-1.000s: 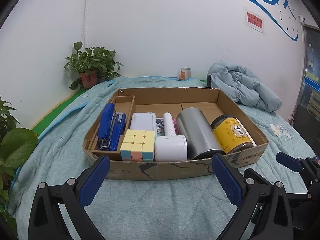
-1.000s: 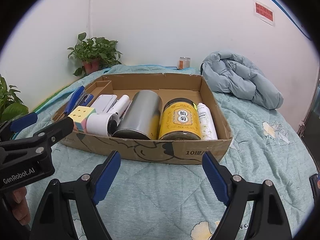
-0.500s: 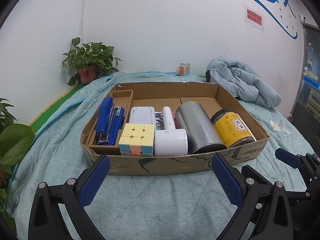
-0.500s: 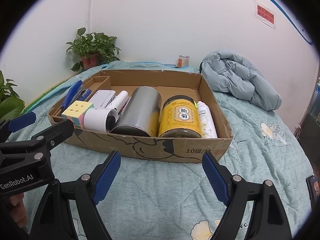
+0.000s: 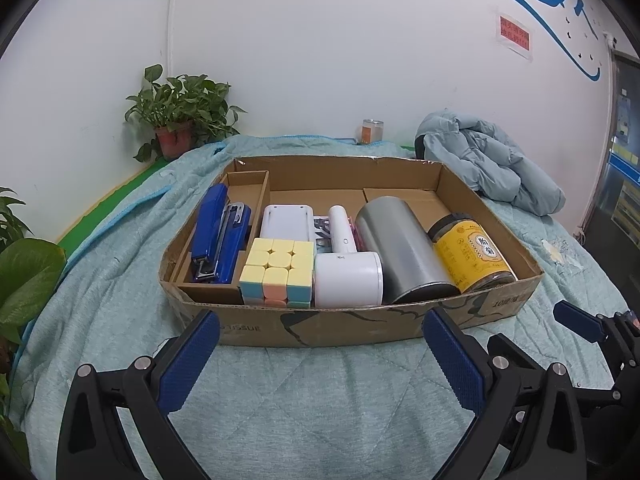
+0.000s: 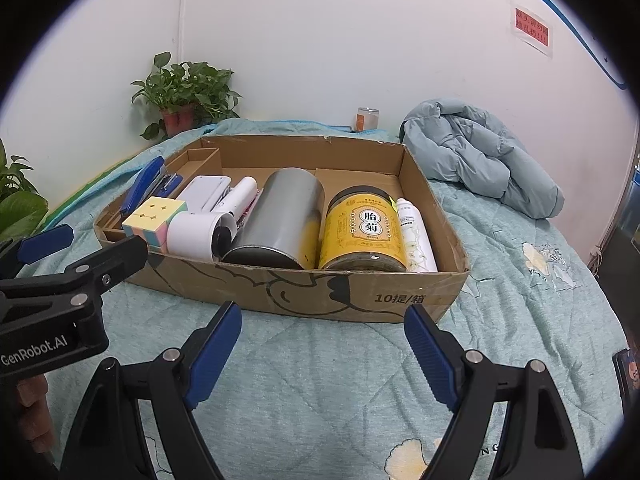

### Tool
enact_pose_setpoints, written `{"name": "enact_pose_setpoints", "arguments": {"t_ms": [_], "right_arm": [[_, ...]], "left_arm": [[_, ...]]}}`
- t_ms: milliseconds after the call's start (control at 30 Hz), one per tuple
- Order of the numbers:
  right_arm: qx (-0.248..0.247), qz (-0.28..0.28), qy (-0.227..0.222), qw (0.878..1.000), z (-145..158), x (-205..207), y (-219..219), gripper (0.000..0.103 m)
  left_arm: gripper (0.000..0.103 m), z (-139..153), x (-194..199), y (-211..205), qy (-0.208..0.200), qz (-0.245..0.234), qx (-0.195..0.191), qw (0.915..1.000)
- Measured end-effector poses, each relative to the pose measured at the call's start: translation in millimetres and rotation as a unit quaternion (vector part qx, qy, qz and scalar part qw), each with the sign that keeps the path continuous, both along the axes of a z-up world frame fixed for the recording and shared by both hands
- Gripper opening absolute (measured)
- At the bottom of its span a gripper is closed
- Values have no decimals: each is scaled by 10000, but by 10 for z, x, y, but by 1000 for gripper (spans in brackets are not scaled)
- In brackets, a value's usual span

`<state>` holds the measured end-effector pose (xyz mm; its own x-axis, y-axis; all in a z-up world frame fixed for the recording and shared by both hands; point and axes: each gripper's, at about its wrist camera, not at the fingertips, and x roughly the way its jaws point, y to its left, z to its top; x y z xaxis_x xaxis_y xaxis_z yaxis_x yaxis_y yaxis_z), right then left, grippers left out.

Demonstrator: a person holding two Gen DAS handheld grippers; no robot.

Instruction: Organize rigid objects

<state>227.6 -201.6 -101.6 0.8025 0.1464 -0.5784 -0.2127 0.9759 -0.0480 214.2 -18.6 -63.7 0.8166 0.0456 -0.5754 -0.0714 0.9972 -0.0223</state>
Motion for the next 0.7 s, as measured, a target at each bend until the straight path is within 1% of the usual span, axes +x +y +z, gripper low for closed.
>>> {"name": "enact_pose_setpoints", "arguments": {"t_ms": [700], "right_arm": [[-11,-8,20,10000,-16,15,-11,84]], "left_arm": [[102,-33,32,-26,12,-27,42,10000]]}}
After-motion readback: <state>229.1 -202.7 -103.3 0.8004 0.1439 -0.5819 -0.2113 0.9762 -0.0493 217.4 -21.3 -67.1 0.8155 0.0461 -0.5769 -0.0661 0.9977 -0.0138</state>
